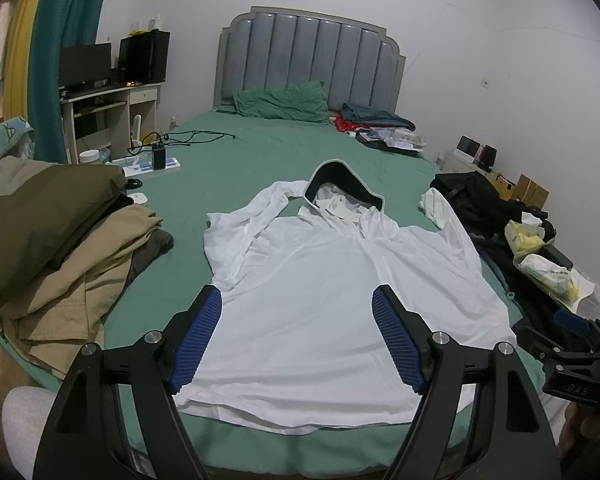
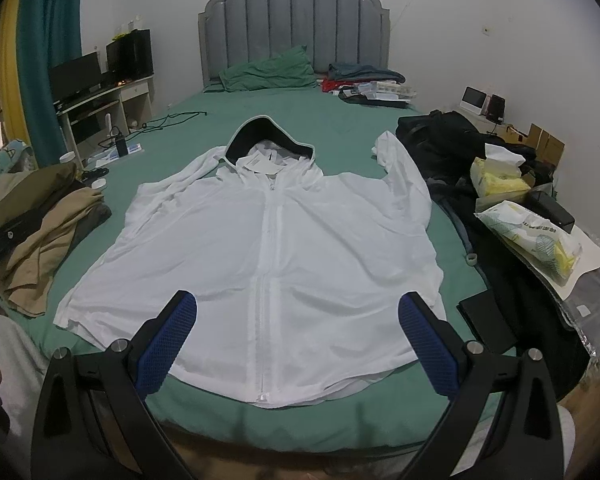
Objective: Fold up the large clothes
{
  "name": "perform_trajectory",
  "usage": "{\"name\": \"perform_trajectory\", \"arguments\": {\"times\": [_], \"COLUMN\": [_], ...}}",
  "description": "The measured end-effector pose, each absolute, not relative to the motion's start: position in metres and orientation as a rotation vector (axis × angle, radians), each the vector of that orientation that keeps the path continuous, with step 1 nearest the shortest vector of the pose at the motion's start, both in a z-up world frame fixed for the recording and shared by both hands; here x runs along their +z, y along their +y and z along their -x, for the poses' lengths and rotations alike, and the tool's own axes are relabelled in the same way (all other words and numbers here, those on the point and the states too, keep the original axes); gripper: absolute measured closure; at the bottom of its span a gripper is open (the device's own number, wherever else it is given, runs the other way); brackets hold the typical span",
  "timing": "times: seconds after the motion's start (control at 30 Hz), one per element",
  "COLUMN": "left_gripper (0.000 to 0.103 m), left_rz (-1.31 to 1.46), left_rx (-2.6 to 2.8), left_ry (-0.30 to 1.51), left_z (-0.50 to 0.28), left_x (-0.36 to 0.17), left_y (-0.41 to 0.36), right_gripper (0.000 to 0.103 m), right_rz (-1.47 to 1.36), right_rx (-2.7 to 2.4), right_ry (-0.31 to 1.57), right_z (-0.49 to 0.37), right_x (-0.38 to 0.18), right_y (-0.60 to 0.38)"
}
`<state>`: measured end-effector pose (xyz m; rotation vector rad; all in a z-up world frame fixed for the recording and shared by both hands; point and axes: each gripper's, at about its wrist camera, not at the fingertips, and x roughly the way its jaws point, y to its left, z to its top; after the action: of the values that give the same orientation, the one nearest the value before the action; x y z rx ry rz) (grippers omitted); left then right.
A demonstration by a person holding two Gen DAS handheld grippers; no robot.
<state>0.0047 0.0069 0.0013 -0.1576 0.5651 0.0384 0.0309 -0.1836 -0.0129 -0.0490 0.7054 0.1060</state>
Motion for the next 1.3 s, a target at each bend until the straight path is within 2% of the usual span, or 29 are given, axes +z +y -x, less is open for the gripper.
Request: {"name": "perform_trajectory", "arguments": {"times": [1.3], "left_gripper": [0.023], "left_rz": [0.161], "left_rx": [0.037], "left_ry": [0.563], "left_z": [-0.006], "left_x": [0.0027], "left_y": [0.0083], "right_gripper": [0.003], "right_rz": [0.047], "right_rx": [0.104], "right_ry": [0.7], "right_z": [-0.0328], "right_x": [-0.0094], "right_y": [-0.1858]}}
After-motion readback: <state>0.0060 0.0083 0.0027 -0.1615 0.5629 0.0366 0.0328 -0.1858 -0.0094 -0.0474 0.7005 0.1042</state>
